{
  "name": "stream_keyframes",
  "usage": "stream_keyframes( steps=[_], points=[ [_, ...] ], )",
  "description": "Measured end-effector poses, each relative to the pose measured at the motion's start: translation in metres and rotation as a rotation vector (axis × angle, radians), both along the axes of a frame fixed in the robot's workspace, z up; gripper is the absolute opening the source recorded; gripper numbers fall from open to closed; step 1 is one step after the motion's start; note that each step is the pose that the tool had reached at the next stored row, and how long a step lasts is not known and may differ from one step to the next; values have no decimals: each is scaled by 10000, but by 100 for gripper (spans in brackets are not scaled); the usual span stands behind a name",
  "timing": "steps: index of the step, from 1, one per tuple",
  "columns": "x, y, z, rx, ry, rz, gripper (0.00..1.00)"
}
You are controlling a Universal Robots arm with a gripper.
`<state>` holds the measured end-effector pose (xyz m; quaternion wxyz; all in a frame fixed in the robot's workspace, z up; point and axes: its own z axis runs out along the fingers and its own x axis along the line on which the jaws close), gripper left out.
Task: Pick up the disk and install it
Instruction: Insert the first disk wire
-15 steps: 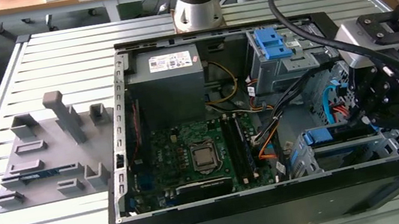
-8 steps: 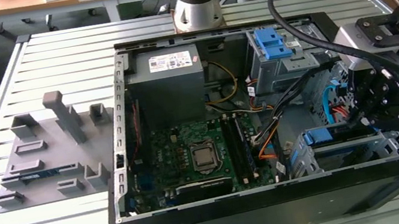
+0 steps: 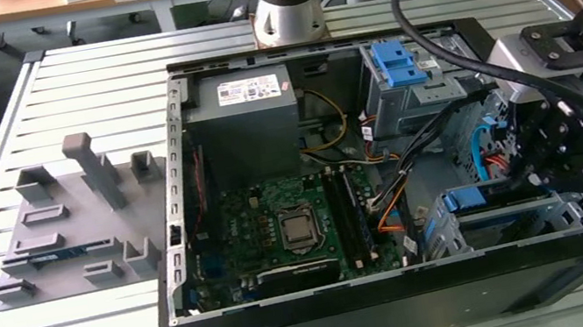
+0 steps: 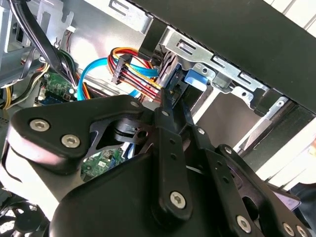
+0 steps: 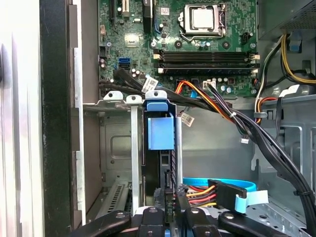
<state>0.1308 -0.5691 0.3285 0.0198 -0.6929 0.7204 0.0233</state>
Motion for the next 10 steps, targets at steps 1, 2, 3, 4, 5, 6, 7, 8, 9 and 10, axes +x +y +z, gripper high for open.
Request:
stream_keyframes(
  steps=[1,2,3,4,5,6,7,8,9,10],
  points=[
    [0,0,13,-5,0,0,24],
    [0,0,26,-3,0,1,24],
    [0,0,44,-3,0,0,24],
    [0,0,61,-5,0,1,24],
    [0,0,79,-6,0,0,24],
    [0,0,92,-4,0,0,24],
    [0,0,101,-5,0,1,24],
    [0,-1,104,-2,0,0,24],
    [0,0,104,-1,0,0,23],
    [0,0,104,-1,0,0,16]
  ],
)
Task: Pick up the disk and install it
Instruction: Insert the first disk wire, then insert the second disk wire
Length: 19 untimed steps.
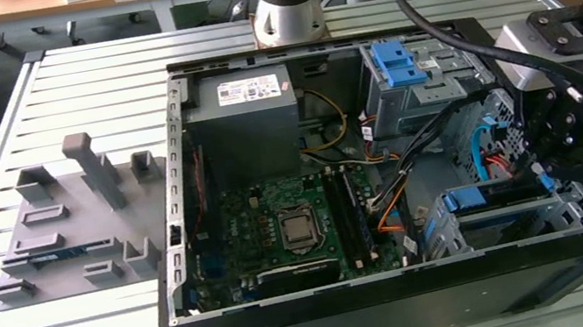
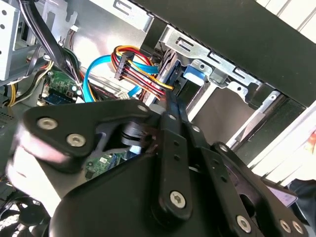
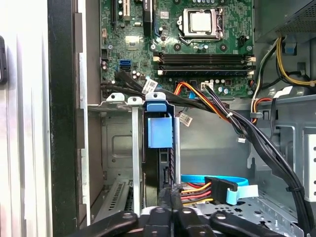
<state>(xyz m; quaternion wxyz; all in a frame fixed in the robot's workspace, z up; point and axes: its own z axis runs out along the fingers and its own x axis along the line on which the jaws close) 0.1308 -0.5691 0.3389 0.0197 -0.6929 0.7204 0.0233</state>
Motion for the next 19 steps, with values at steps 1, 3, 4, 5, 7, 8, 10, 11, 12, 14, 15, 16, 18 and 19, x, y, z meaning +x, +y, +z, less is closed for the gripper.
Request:
stream_keyframes(
  steps=[1,3,4,5,7,8,10,11,12,14,15,16,18,19],
  points=[
    [0,0,1,-2,0,1,16],
    [0,0,2,-4,0,0,11],
    [0,0,2,-4,0,1,11],
    [0,0,2,-4,0,0,11],
    [0,0,2,-3,0,0,11],
    [0,0,2,-3,0,0,11],
    [0,0,3,-4,0,1,11],
    [0,0,3,-4,0,0,11],
    [0,0,3,-3,0,0,11],
    [0,0,4,-4,0,0,11],
    [0,0,3,-3,0,1,11],
    [0,0,4,-4,0,0,11],
    [0,0,4,-4,0,0,11],
    [-1,0,4,-5,0,2,11]
  ],
)
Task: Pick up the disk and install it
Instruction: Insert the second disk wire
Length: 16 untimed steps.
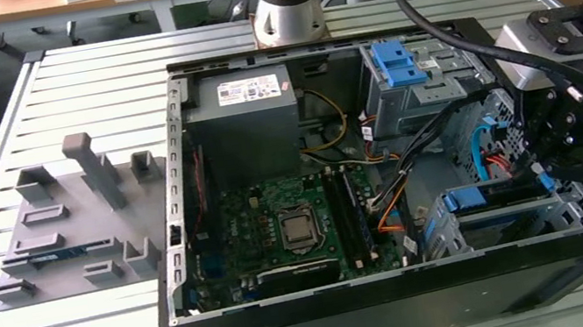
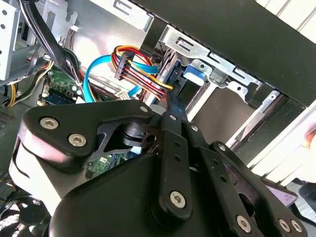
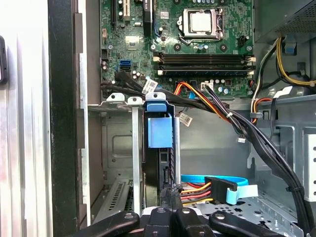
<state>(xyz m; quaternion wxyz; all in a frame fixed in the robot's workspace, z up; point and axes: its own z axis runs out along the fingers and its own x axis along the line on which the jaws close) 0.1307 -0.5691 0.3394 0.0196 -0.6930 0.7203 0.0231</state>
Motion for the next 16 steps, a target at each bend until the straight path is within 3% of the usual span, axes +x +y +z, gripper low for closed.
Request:
stream_keyframes(
  steps=[10,16],
  points=[
    [-161,0,-1,3,0,-1,11],
    [-171,0,-1,1,0,-1,11]
  ],
)
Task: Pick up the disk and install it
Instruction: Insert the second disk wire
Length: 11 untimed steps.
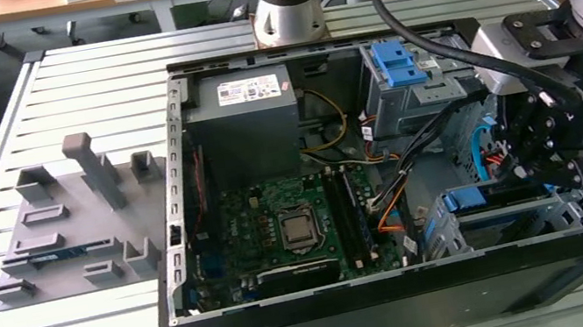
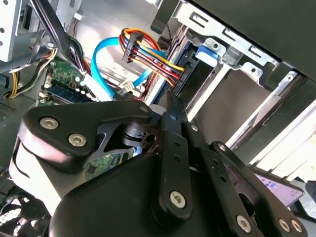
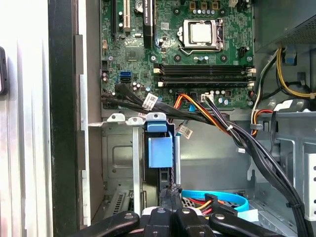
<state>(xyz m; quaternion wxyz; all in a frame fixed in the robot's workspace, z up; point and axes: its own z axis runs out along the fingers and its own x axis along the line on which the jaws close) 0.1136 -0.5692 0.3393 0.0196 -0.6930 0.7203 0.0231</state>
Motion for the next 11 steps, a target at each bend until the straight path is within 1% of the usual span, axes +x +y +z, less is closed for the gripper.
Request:
stream_keyframes(
  steps=[2,5,8,11],
  points=[
    [-1,0,17,-6,0,0,11],
    [-3,2,126,-1,0,0,11],
    [-9,3,209,2,-1,-1,11],
    [-58,8,227,3,-26,0,11]
  ],
)
